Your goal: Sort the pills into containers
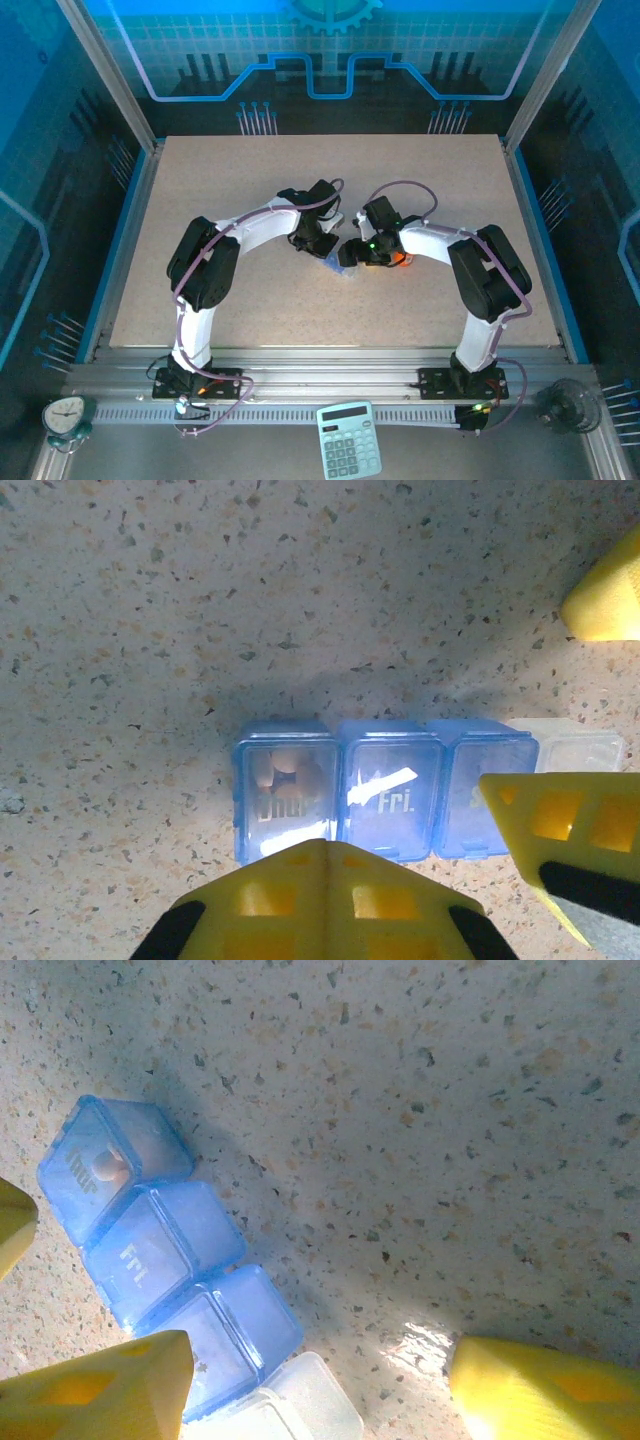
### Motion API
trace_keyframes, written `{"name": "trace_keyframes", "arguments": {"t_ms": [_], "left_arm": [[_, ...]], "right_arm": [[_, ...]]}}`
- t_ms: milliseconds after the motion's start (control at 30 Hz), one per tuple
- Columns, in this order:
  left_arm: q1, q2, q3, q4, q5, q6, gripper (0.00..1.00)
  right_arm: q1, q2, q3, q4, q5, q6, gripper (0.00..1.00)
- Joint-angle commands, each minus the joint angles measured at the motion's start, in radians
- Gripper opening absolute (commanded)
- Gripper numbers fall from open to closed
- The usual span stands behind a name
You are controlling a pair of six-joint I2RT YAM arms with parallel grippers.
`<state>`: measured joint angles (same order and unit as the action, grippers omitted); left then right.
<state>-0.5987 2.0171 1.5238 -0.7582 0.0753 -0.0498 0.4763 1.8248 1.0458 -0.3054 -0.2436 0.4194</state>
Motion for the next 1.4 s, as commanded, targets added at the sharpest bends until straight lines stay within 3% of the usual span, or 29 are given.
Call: {"name": "trace_keyframes", "arguments": {"t_ms": [0, 1000, 1367], "left_arm": [[-0.003, 0.012, 0.007, -0.016, -0.013, 0.014, 0.00], [0.008, 0.058, 0.002, -0.029, -0.022, 0.022, 0.00], [0.008, 0.049, 0.051, -0.079, -0.021, 0.025, 0.00]], "right_arm": [[-0.011, 0.093, -0.022, 0.046, 0.028, 0.000, 0.73], [-0.031, 0.117, -0.019, 0.039, 0.027, -0.004, 0.71], [-0.018, 0.172, 0.023, -0.051, 0.121, -0.038, 0.69]]}}
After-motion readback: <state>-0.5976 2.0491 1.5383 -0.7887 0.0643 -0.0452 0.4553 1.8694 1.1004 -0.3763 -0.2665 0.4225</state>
